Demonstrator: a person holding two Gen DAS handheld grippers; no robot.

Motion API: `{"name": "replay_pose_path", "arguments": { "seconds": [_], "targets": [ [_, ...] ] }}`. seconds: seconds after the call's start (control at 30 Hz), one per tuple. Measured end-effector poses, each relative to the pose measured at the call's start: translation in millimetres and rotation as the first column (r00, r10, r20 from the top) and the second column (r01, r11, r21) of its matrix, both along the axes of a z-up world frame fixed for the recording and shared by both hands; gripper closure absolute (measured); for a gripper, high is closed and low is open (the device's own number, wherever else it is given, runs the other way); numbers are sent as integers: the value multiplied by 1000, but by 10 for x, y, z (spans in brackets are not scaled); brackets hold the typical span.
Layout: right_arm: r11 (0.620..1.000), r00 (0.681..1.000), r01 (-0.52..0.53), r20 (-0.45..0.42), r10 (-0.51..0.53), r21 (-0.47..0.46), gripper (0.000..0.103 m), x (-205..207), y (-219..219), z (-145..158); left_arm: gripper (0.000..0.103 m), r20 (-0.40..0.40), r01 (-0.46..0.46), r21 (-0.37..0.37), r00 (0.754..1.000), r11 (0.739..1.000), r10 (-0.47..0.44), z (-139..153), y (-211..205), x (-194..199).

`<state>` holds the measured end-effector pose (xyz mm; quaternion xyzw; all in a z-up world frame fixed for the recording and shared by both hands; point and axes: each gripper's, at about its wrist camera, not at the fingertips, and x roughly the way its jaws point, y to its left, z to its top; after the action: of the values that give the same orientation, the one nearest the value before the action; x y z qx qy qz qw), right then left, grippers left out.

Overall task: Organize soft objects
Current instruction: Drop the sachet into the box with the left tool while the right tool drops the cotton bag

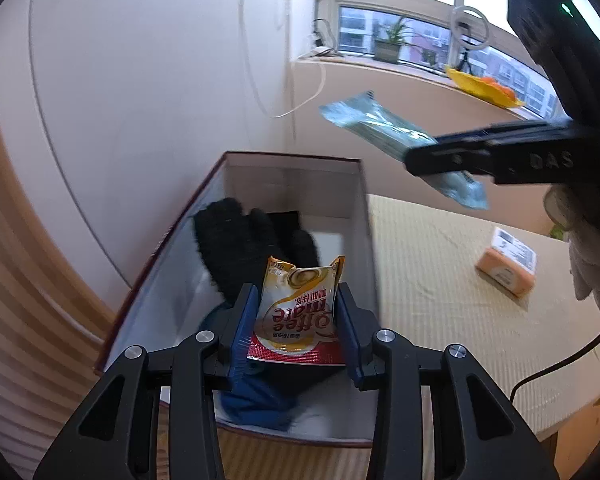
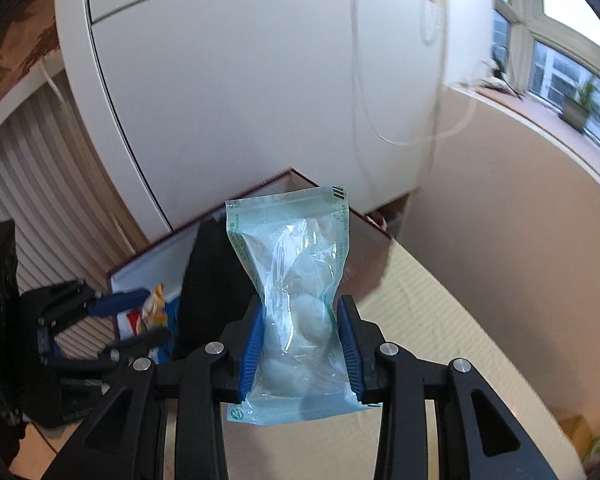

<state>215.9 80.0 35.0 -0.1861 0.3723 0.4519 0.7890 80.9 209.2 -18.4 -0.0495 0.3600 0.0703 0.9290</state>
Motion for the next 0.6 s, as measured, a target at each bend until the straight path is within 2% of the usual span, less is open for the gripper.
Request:
{"name": "replay_pose_path", "arguments": {
  "seconds": [0.2,0.43,0.53,0.57,0.6],
  "targets": [
    [1000,999,-15,-45,14,-20,70,159,485,-224,66,-15,-26,-6,1000,1000,26,-66,169,95],
    [999,997,-16,-82,13,-47,67,270,718,-469,65,-35,-24,-2,999,1000,24,-149,244,183],
    [999,996,-19,-87,15,-45,55,289,753,-490,60,-47,-20,2,999,1000,20,-173,254,216],
    [999,997,-14,-83,11,-43,44,283,752,-492,56,-48,-29,7,998,1000,29,-177,256,221],
    [999,997,-5,-74,2,-41,32,281,745,-481,45,-47,-33,6,998,999,33,-178,259,222]
  ]
}}
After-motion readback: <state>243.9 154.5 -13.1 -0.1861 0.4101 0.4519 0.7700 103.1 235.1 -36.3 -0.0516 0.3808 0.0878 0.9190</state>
